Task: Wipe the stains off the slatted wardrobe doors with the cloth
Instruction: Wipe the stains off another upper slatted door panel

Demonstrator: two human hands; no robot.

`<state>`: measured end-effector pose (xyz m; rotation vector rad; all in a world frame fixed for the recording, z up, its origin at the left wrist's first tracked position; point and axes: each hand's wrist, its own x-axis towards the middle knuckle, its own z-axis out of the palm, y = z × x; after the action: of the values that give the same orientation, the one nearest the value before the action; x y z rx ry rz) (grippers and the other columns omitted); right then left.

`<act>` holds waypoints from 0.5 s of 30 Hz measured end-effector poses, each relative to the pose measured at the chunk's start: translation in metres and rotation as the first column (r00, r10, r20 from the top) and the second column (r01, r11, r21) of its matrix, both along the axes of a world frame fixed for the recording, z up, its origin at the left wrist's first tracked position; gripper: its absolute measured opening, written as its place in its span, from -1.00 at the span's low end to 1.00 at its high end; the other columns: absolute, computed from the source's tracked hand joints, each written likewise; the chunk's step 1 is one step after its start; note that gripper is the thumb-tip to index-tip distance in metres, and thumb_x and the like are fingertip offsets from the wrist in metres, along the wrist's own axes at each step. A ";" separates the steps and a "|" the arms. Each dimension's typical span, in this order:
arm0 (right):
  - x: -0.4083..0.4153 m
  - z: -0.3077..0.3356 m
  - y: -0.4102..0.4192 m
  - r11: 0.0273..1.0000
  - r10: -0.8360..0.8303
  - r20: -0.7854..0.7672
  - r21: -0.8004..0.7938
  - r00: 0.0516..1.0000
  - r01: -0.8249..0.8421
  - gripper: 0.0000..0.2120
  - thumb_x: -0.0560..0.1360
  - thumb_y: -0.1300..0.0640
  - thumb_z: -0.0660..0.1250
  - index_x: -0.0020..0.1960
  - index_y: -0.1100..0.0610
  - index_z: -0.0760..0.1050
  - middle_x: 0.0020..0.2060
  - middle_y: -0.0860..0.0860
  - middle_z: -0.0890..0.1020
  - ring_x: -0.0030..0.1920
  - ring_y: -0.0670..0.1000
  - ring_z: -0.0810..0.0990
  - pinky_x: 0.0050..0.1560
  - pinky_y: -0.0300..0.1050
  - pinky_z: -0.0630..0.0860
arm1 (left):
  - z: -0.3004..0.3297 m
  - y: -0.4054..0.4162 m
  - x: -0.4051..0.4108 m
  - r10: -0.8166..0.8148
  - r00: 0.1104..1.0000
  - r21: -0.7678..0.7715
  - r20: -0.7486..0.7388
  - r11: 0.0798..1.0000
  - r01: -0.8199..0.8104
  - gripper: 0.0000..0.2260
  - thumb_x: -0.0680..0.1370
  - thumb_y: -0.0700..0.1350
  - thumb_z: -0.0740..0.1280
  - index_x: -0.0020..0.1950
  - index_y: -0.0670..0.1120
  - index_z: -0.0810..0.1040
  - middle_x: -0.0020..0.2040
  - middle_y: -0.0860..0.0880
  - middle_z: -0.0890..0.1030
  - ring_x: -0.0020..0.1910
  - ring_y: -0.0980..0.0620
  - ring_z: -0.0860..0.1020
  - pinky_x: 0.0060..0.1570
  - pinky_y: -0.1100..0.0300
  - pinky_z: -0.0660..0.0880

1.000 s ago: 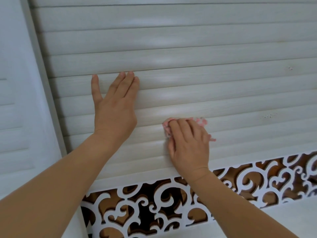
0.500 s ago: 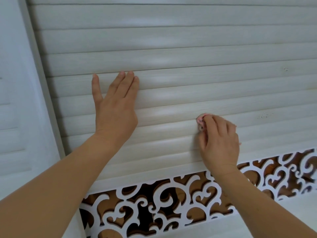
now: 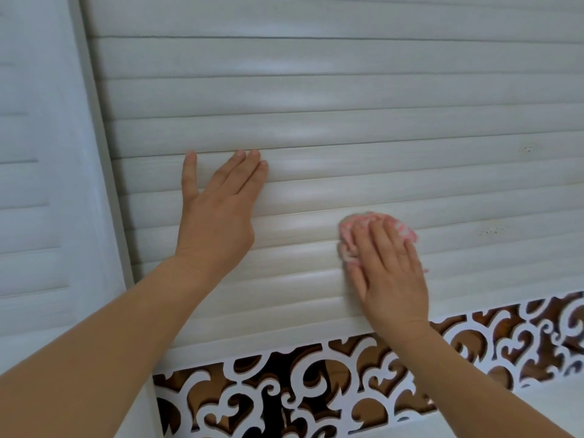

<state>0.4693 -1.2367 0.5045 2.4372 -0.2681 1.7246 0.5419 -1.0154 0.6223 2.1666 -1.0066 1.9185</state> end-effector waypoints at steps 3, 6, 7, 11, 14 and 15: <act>0.008 0.012 0.007 0.990 0.049 0.067 0.126 0.997 -0.057 -0.43 0.61 -0.16 -0.09 0.50 0.12 0.17 0.48 0.11 0.22 0.49 0.13 0.14 0.45 0.17 0.01 | 0.003 0.002 0.000 -0.035 0.999 0.009 -0.012 0.999 0.035 -0.46 0.37 -0.32 0.05 0.32 -0.18 0.47 0.33 -0.11 0.49 0.32 -0.07 0.44 0.36 -0.18 -0.04; 0.020 0.024 0.031 0.989 0.062 0.108 0.123 0.992 -0.076 -0.38 0.61 -0.23 -0.16 0.49 0.13 0.18 0.47 0.12 0.25 0.47 0.16 0.18 0.44 0.13 -0.04 | 0.009 0.006 0.000 -0.110 0.992 0.027 -0.058 0.993 0.112 -0.46 0.36 -0.30 0.00 0.27 -0.19 0.52 0.30 -0.13 0.51 0.28 -0.11 0.48 0.36 -0.14 0.09; 0.023 0.026 0.039 0.992 0.064 0.110 0.098 0.992 -0.075 -0.39 0.61 -0.22 -0.16 0.49 0.13 0.18 0.47 0.12 0.25 0.47 0.15 0.18 0.44 0.14 -0.03 | 0.012 0.008 -0.001 -0.147 0.986 0.044 -0.080 0.988 0.151 -0.45 0.35 -0.31 -0.01 0.25 -0.21 0.53 0.28 -0.15 0.52 0.26 -0.14 0.49 0.33 -0.15 0.16; 0.036 0.027 0.074 0.993 0.112 0.097 -0.044 0.989 -0.108 -0.45 0.60 -0.16 -0.04 0.50 0.09 0.15 0.48 0.08 0.22 0.49 0.10 0.15 0.46 0.19 0.00 | 0.029 0.022 -0.006 -0.248 0.942 0.080 -0.227 0.959 0.272 -0.42 0.30 -0.36 0.02 0.26 -0.20 0.53 0.31 -0.15 0.49 0.31 -0.13 0.45 0.32 -0.01 0.15; 0.046 0.027 0.104 0.978 0.168 0.087 -0.136 0.982 -0.155 -0.48 0.59 -0.10 0.03 0.50 0.09 0.19 0.48 0.07 0.23 0.49 0.11 0.15 0.47 0.18 -0.03 | 0.034 0.029 -0.009 -0.309 0.897 0.064 -0.316 0.936 0.345 -0.40 0.34 -0.19 -0.07 0.30 -0.17 0.50 0.36 -0.10 0.43 0.38 0.03 0.32 0.35 0.17 0.04; 0.050 0.026 0.114 0.972 0.187 0.084 -0.162 0.979 -0.172 -0.48 0.59 -0.08 0.05 0.49 0.09 0.20 0.48 0.07 0.24 0.49 0.11 0.16 0.47 0.18 -0.02 | 0.034 0.030 -0.011 -0.325 0.887 0.061 -0.328 0.930 0.363 -0.36 0.33 -0.09 -0.10 0.31 -0.17 0.48 0.37 -0.09 0.41 0.36 0.10 0.27 0.36 0.19 0.02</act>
<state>0.5195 -1.1228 0.5302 2.3314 0.0772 1.8641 0.5313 -0.9858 0.6566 2.0826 -1.3602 1.3385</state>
